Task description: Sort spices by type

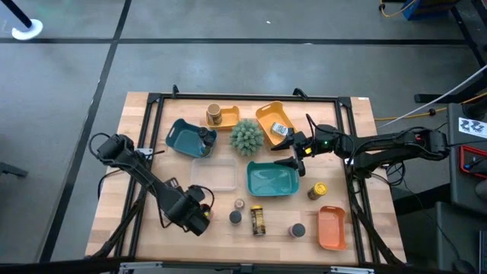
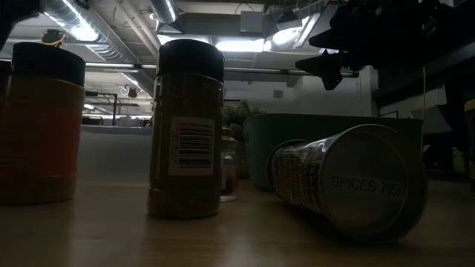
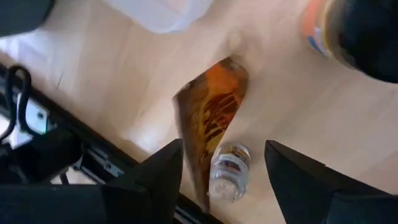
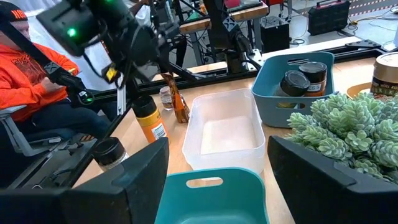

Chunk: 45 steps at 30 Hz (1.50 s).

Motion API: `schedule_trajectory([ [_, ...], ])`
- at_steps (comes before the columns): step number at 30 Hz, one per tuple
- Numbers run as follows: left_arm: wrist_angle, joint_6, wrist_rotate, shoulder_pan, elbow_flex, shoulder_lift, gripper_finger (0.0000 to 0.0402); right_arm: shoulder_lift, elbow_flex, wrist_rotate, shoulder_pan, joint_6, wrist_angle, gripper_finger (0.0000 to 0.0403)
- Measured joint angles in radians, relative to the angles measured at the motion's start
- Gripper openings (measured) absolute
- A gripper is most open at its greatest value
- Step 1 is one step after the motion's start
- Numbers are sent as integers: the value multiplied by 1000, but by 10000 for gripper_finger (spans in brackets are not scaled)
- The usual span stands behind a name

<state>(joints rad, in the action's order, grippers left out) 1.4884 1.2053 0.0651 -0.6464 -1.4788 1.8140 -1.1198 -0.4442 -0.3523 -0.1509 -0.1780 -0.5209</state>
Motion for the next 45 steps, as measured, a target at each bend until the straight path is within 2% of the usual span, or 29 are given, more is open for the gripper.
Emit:
schedule_trajectory([
  [10, -23, -80, 10, 0, 10, 91, 210, 0, 0, -1, 0, 0, 0, 273],
  [17, -110, -80, 10, 0, 115, 94, 206, 0, 0, -2, 0, 2, 0, 273],
  [21, -116, -71, 17, 0, 155, 92, 172, 0, 0, -2, 0, 2, 0, 273],
  [30, -117, -81, 16, -2, 158, 87, 33, 0, 0, -2, 0, 3, 0, 273],
  [32, -105, -91, 11, -2, 150, 87, 13, 0, 0, -2, 0, 3, 0, 273],
  [38, -42, -141, 8, -2, 90, 87, 20, 0, 0, -2, 0, 3, 0, 273],
  [45, 85, -164, 10, -2, -13, 78, 8, 0, 0, -1, 0, 2, 0, 273],
])
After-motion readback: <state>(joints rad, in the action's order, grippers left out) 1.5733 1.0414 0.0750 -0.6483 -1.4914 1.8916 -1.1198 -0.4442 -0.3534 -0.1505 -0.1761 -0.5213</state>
